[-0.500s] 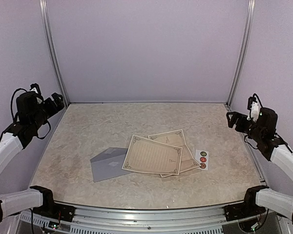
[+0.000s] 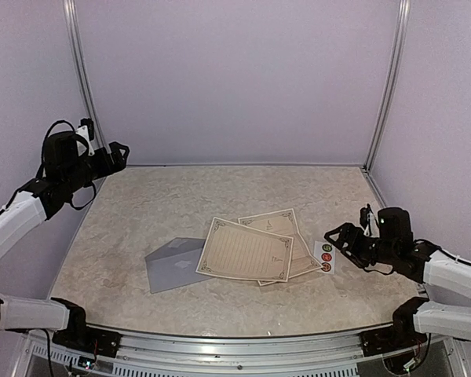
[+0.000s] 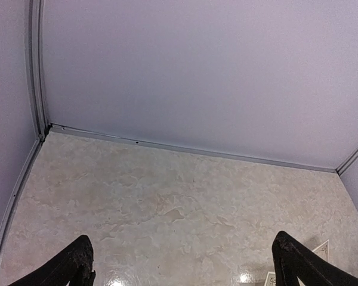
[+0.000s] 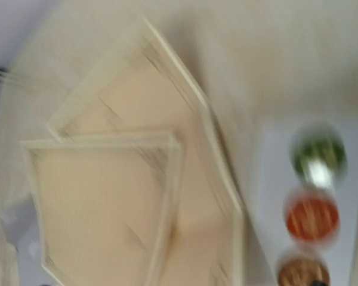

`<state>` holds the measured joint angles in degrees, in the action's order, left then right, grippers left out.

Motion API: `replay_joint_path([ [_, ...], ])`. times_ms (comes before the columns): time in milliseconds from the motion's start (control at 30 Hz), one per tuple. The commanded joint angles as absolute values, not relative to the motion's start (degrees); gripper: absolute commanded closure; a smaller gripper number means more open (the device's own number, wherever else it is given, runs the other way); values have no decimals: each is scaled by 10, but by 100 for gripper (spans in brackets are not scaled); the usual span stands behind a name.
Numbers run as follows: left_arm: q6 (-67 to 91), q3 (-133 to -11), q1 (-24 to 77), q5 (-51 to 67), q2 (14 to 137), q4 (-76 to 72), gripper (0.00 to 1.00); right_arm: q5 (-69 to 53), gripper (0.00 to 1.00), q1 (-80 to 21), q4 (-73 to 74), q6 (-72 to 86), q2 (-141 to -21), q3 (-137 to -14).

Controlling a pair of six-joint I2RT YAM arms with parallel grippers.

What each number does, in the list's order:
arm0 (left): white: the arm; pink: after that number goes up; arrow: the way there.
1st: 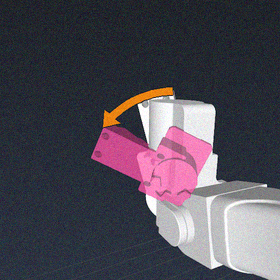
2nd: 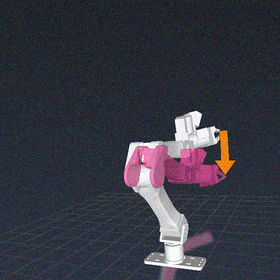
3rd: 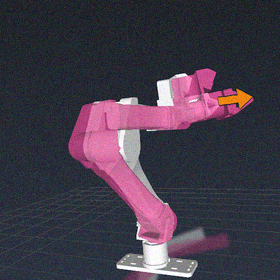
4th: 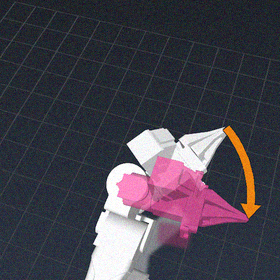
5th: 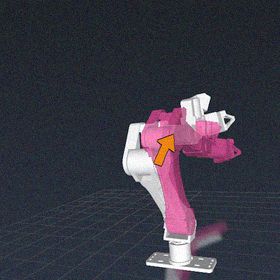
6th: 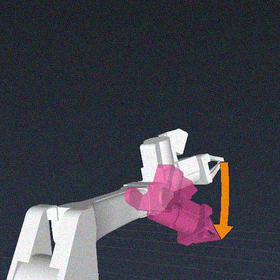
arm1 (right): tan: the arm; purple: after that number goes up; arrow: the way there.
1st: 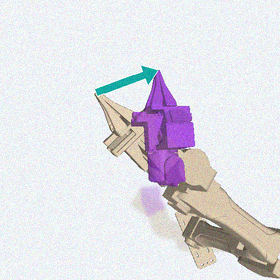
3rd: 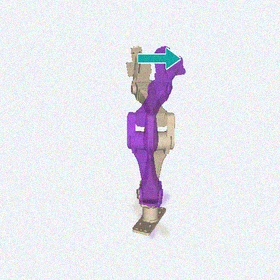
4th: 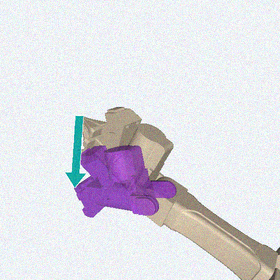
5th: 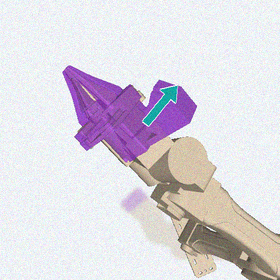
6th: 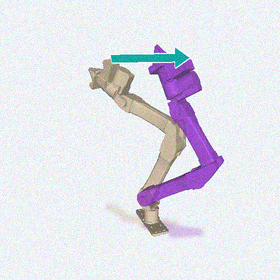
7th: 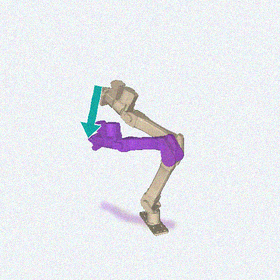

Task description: Place the letter into the envelope and seal it

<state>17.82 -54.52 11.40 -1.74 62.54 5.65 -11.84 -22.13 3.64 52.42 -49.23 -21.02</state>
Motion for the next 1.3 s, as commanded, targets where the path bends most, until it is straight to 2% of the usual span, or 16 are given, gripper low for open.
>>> replay_joint_path([
  [0,173,-521,115,-4,609,45,1,-94,10,-271,-6,682,-513,-157],
  [433,181,-517,115,22,604,43,1,-112,37,-336,-127,743,-674,-162],
  [500,182,-516,115,24,605,43,1,-118,46,-342,-148,746,-695,-167],
  [600,183,-516,115,25,608,43,1,-118,70,-347,-178,748,-714,-169],
  [700,182,-514,116,23,609,44,1,-104,98,-347,-191,743,-713,-173],
  [733,182,-514,117,21,608,44,1,-90,100,-346,-180,737,-706,-178],
  [867,174,-512,122,14,607,42,1,2,100,-346,-79,680,-651,-232],
  [1067,143,-516,157,17,602,37,1,127,100,-335,61,514,-559,-352],
  [1267,121,-527,212,96,611,25,1,51,100,-331,141,298,-572,-515],
])
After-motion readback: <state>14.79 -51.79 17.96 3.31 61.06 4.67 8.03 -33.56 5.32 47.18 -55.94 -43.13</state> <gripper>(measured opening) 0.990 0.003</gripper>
